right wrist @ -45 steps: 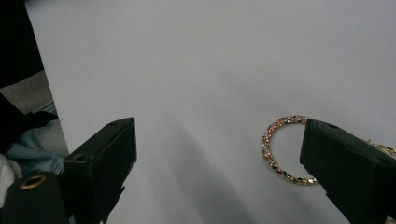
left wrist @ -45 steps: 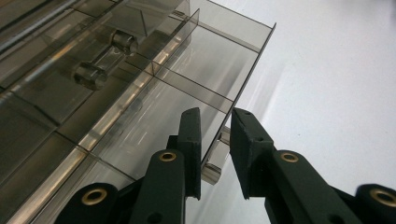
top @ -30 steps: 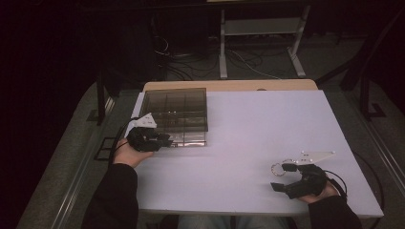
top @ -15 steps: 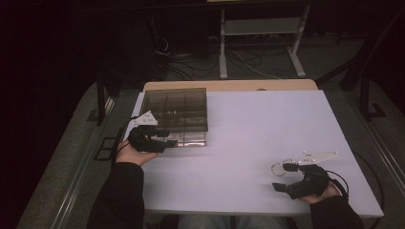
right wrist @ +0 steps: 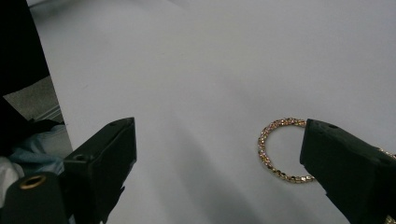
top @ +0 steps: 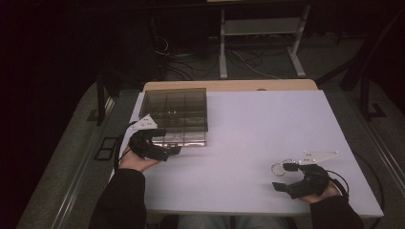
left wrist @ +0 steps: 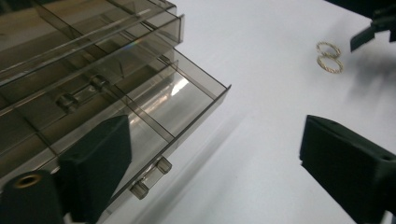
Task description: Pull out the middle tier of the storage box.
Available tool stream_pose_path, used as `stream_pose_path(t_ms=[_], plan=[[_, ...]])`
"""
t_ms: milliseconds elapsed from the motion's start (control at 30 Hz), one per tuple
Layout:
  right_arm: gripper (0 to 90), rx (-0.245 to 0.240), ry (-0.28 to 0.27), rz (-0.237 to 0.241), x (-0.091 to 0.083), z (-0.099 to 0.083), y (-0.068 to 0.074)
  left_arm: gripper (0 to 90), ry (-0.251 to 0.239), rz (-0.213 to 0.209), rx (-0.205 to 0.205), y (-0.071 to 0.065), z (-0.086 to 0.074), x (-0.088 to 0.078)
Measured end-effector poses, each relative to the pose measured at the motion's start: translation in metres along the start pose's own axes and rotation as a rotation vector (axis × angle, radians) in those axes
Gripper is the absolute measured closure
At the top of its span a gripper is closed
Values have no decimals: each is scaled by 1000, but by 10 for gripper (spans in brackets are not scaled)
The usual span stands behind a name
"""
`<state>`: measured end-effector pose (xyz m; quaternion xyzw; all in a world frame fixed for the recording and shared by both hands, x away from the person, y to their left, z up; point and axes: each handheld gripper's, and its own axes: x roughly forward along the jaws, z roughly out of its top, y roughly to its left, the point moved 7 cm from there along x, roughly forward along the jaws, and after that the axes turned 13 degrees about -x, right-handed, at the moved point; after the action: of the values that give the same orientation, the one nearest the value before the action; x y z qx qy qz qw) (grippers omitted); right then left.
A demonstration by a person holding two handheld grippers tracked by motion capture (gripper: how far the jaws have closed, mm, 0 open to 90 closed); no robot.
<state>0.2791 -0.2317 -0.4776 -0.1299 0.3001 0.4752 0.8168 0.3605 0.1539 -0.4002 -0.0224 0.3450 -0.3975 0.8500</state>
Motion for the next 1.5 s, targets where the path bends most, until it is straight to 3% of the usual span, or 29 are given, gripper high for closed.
stream_pose_path(t_ms=[33, 67, 100, 167, 333, 767, 1200, 1500], plan=[[101, 1, 0, 0, 0, 0, 0, 39, -30, -17, -25, -2, 0, -2], [101, -1, 0, 2, 0, 0, 0, 38, -30, -17, -25, -2, 0, -2], [101, 2, 2, 3, 0, 0, 0, 38, -58, -61, -59, -5, -1, -5], [101, 2, 4, 4, 0, 0, 0, 37, -76, -63, -74, -5, -3, -7], [101, 6, 4, 1, 0, 0, 0, 1, -95, -67, -67, -9, -6, -10], [101, 2, 7, 0, 1, 0, 0, 0, -163, -4, -44, -20, -21, -19], [101, 0, 8, 1, 1, -1, 0, 0, -188, -8, -44, -31, -33, -19], [101, 0, 9, 1, 1, -1, 1, 0, -198, -11, -49, -39, -43, -11]])
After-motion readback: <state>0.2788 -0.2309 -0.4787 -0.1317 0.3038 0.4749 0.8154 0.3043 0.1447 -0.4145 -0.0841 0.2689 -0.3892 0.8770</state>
